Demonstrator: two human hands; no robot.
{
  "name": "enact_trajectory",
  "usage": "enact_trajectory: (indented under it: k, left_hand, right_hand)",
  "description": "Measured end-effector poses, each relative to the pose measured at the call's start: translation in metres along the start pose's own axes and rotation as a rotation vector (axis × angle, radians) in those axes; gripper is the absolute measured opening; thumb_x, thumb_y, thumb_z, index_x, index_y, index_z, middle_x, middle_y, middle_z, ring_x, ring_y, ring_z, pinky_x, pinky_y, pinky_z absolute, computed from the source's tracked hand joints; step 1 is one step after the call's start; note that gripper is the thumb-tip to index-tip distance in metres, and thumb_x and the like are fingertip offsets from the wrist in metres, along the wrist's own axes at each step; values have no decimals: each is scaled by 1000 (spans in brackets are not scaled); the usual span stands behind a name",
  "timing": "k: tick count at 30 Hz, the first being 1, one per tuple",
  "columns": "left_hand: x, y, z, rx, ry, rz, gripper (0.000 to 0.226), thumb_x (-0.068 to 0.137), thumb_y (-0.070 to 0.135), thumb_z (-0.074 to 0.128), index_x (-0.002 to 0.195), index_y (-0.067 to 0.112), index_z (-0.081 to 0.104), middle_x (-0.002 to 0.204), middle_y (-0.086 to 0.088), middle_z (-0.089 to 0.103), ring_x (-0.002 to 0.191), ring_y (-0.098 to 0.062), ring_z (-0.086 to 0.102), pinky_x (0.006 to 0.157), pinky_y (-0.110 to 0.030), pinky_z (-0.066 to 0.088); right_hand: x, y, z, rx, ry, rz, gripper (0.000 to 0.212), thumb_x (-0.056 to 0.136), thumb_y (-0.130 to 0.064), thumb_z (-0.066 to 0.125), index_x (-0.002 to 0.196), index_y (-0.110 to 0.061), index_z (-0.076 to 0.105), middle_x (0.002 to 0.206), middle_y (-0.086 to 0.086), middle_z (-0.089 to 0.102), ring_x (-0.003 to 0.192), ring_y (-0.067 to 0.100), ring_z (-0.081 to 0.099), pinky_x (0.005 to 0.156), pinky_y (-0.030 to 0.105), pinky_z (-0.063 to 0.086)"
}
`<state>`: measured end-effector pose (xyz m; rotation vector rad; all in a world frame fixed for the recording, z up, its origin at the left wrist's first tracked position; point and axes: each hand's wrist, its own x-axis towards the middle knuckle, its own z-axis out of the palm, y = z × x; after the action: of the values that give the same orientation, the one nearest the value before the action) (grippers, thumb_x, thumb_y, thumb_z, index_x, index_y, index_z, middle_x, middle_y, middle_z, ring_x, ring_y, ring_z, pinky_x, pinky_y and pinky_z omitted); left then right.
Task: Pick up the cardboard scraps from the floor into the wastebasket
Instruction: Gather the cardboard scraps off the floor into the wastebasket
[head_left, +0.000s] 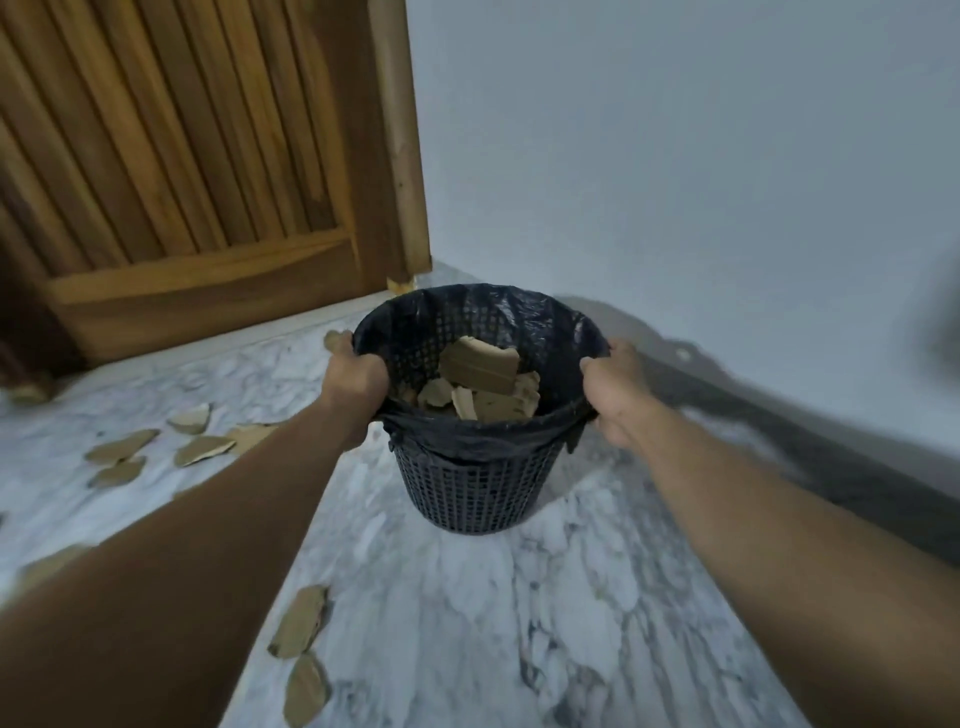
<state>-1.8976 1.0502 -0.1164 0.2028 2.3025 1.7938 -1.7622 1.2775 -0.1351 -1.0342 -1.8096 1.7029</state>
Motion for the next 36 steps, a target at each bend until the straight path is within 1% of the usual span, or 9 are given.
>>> enact_trajectory:
  k: [4, 8, 11, 16, 20, 25, 27, 31, 36]
  left_hand:
    - [15, -26, -26, -35, 20, -57, 72, 96, -4, 29, 160, 24, 14, 147, -21, 45, 129, -48, 48, 94, -59, 49]
    - [21, -40, -39, -80, 39, -131, 75, 98, 2, 29, 159, 37, 5, 153, -16, 42, 126, -46, 51, 79, -49, 47]
    - [16, -37, -44, -41, 18, -142, 75, 100, 9, 39, 160, 37, 3, 153, -10, 42, 121, -43, 53, 73, -46, 49]
    - [-19, -50, -63, -13, 8, -101, 77, 98, 54, 53, 161, 34, 14, 161, -2, 32, 139, -35, 40, 96, -46, 46]
    - [-63, -90, -97, 21, 73, -62, 74, 98, 59, 46, 160, 28, 20, 165, -3, 25, 149, -32, 28, 118, -49, 31]
    - [-141, -177, -153, 419, 154, -70, 70, 101, 60, 37, 160, 26, 23, 157, -11, 41, 142, -36, 40, 112, -45, 35]
    - [-180, -215, -175, 613, 150, -71, 71, 100, 63, 34, 160, 28, 21, 162, -10, 33, 150, -37, 25, 116, -51, 27]
    - [-261, -287, -199, 901, 42, -159, 77, 94, 74, 16, 158, 41, -9, 169, -6, -7, 153, -32, -19, 121, -57, -7]
    - [-281, -334, -208, 1079, 5, -190, 69, 92, 69, -6, 147, 39, -36, 163, -10, -30, 142, -36, -39, 117, -60, -19]
  right_hand:
    - [8, 7, 39, -38, -65, -60, 52, 93, -20, 45, 144, -32, 43, 129, 4, 60, 108, 27, 61, 99, 51, 53]
    - [-5, -1, 56, -136, -104, -80, 64, 106, -28, 43, 162, -26, 12, 163, 5, 31, 116, 22, 49, 98, 35, 42]
    - [-13, 2, 58, -141, -69, -35, 71, 104, -50, 37, 163, -27, 5, 167, 7, 24, 140, 34, 40, 113, 49, 38]
    - [-40, 21, 62, -161, -96, 0, 100, 76, -88, 15, 161, -36, 10, 168, 1, 24, 150, 34, 30, 116, 61, 30]
    - [-88, 41, 74, -156, -128, -26, 81, 92, -79, 14, 160, -37, 18, 167, -3, 26, 150, 29, 30, 118, 58, 29]
    - [-132, 75, 122, 33, 56, 80, 73, 102, -66, 24, 162, -24, 18, 166, 6, 28, 147, 32, 34, 117, 45, 29]
    - [-157, 97, 154, 12, 70, 83, 69, 105, -57, 33, 161, -18, 22, 165, 11, 29, 145, 34, 36, 113, 42, 30]
    - [-199, 154, 209, -551, -311, -7, 70, 105, -56, 34, 163, -24, 12, 169, 7, 18, 149, 33, 29, 113, 48, 31]
    - [-218, 206, 262, -1117, -722, -256, 74, 104, -62, 22, 162, -28, -7, 171, 3, -12, 157, 27, -9, 124, 56, 2]
